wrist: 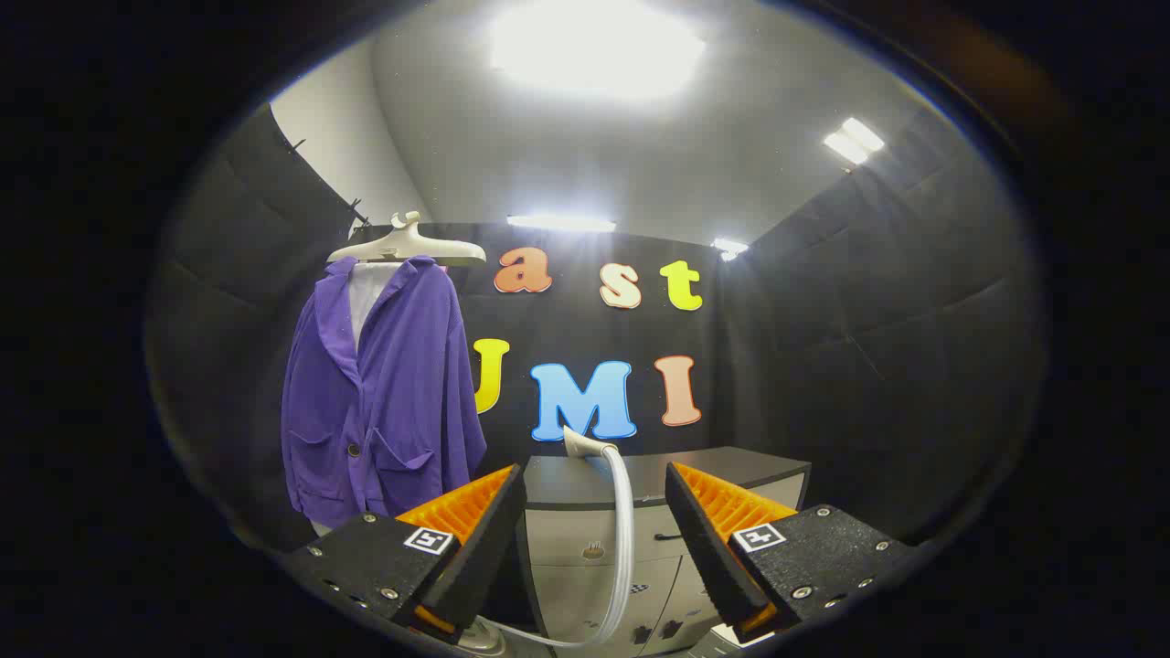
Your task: Iron the clothes twice with a garment steamer, once on the left side and once on the right side.
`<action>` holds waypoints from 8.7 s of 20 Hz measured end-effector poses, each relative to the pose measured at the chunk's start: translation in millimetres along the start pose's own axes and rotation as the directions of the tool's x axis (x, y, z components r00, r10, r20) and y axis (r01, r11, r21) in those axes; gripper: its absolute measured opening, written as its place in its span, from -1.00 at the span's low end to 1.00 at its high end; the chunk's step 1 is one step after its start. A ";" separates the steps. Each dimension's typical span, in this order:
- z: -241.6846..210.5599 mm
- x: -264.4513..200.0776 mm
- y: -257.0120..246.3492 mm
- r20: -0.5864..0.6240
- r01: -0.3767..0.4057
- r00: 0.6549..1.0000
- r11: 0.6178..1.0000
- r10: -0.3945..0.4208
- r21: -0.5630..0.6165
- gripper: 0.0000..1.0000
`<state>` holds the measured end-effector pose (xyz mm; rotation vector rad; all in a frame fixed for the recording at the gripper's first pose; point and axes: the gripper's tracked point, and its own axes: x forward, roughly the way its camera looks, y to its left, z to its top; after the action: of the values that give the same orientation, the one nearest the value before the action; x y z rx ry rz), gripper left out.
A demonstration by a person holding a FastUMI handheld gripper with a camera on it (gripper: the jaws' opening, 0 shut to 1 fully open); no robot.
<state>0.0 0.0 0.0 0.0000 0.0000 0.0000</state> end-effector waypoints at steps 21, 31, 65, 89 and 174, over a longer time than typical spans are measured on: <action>11.3 23.3 27.3 -0.024 -0.005 1.000 1.000 0.005 0.007 0.89; 59.3 77.6 43.6 -0.016 -0.023 1.000 0.999 0.022 -0.039 0.89; -138.6 455.5 -4.1 -0.500 -0.192 0.654 0.764 0.568 0.616 0.90; -187.9 444.7 27.6 -0.387 0.110 0.392 0.375 0.835 0.920 -0.09; -218.9 10.8 285.3 -0.423 -0.359 0.830 0.929 0.363 0.091 -0.42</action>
<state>10.8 285.3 -218.9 0.0082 0.4503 0.3826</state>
